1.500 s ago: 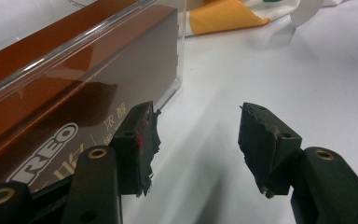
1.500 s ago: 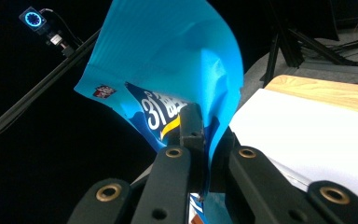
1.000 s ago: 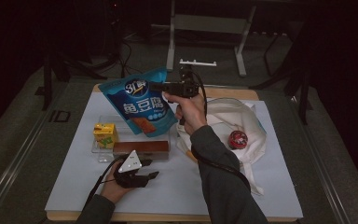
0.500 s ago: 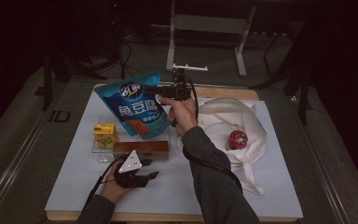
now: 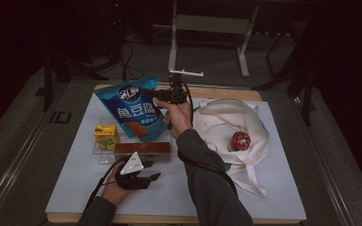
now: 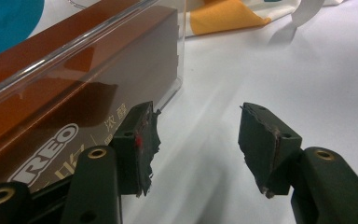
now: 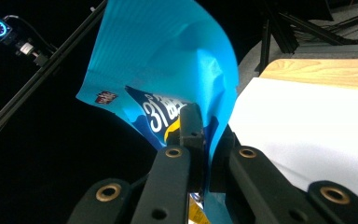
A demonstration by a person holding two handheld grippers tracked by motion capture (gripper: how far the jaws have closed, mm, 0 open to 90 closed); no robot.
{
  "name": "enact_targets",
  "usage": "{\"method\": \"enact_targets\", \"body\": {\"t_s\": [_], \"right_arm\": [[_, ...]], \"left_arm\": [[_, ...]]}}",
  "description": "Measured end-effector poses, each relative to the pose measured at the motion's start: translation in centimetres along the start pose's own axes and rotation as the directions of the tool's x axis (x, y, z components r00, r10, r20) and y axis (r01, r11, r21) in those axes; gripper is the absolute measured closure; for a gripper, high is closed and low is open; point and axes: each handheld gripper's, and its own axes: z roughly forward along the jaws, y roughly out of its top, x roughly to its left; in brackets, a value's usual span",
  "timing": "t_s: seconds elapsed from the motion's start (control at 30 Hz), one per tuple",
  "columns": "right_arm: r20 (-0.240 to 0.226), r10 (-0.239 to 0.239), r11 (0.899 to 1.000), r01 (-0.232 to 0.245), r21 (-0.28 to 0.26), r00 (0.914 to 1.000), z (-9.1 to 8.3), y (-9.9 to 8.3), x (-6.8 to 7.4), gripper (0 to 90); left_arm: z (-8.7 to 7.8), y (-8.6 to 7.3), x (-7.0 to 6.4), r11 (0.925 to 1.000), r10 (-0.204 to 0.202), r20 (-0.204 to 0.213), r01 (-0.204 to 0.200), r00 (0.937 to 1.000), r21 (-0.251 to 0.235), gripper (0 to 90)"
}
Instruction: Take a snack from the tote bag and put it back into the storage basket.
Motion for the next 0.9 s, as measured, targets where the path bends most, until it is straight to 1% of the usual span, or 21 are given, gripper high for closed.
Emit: {"method": "enact_targets", "body": {"t_s": [0.07, 0.17, 0.27, 0.33, 0.4, 0.43, 0.5, 0.57, 0.67, 0.73, 0.77, 0.83, 0.87, 0.9], "right_arm": [[0.003, 0.007, 1.0, -0.007, -0.006, 1.0, 0.2, -0.1, -0.2, 89.1], [0.02, 0.014, 1.0, -0.014, -0.009, 0.9997, 0.5, -0.3, -0.3, 89.1], [0.036, 0.012, 1.0, -0.011, -0.019, 0.9993, 0.9, -0.5, -0.5, 89.1], [0.033, 0.017, 0.999, -0.016, -0.03, 0.9993, 1.2, -0.7, -0.8, 89.1], [0.019, 0.03, 0.999, -0.029, -0.037, 0.9994, 1.4, -0.9, -1.0, 89.0], [0.017, 0.022, 0.999, -0.022, -0.036, 0.9996, 1.5, -1.1, -1.2, 89.0], [0.005, 0.034, 0.998, -0.033, -0.053, 0.9994, 1.6, -1.6, -1.7, 89.0], [-0.008, 0.053, 0.995, -0.053, -0.081, 0.9986, 1.4, -2.1, -2.6, 88.8], [-0.006, 0.06, 0.994, -0.061, -0.091, 0.9982, 0.8, -2.5, -3.3, 88.4], [0.014, 0.035, 0.996, -0.033, -0.078, 0.9993, 0.4, -2.5, -3.6, 88.1], [0.024, 0.017, 0.998, -0.016, -0.061, 0.9996, 0.1, -2.5, -3.6, 87.1], [0.053, -0.038, 0.999, 0.04, -0.021, 0.9979, -0.2, -2.3, -3.4, 83.1], [0.066, -0.074, 0.997, 0.074, 0.007, 0.9951, -0.5, -2.3, -3.4, 81.5], [0.071, -0.09, 0.996, 0.089, 0.022, 0.9934, -0.7, -2.3, -3.4, 80.3]], "left_arm": [[0.0, 0.0, 0.0, 1.0, 0.001, 0.0, -0.001, 1.0, 0.0, 46.1], [0.0, 0.0, 0.0, 1.0, 0.002, -0.001, -0.002, 1.0, 0.001, 46.1], [0.0, 0.0, 0.0, 1.0, 0.003, -0.001, -0.003, 1.0, 0.002, 46.1], [0.0, 0.0, 0.0, 1.0, 0.005, -0.001, -0.005, 1.0, 0.003, 46.1], [0.0, 0.0, 0.0, 1.0, 0.004, -0.001, -0.004, 1.0, 0.001, 46.0], [0.0, 0.0, -0.1, 1.0, 0.006, -0.002, -0.006, 1.0, 0.003, 46.0], [0.0, 0.0, -0.1, 1.0, 0.006, -0.003, -0.006, 1.0, 0.002, 45.9], [0.0, 0.0, -0.1, 1.0, 0.008, -0.004, -0.008, 1.0, 0.003, 45.9], [0.0, 0.0, -0.1, 1.0, 0.009, -0.006, -0.009, 0.9999, 0.003, 45.9], [0.0, 0.0, -0.1, 0.9999, 0.011, -0.006, -0.011, 0.9999, 0.005, 45.9], [0.0, 0.0, -0.2, 0.9999, 0.012, -0.006, -0.012, 0.9999, 0.006, 45.9], [0.0, 0.0, -0.2, 0.9999, 0.012, -0.008, -0.012, 0.9999, 0.006, 45.9], [0.1, 0.0, -0.2, 0.9999, 0.012, -0.008, -0.012, 0.9999, 0.007, 45.9], [0.1, 0.0, -0.2, 0.9999, 0.012, -0.008, -0.012, 0.9999, 0.008, 45.9]]}}
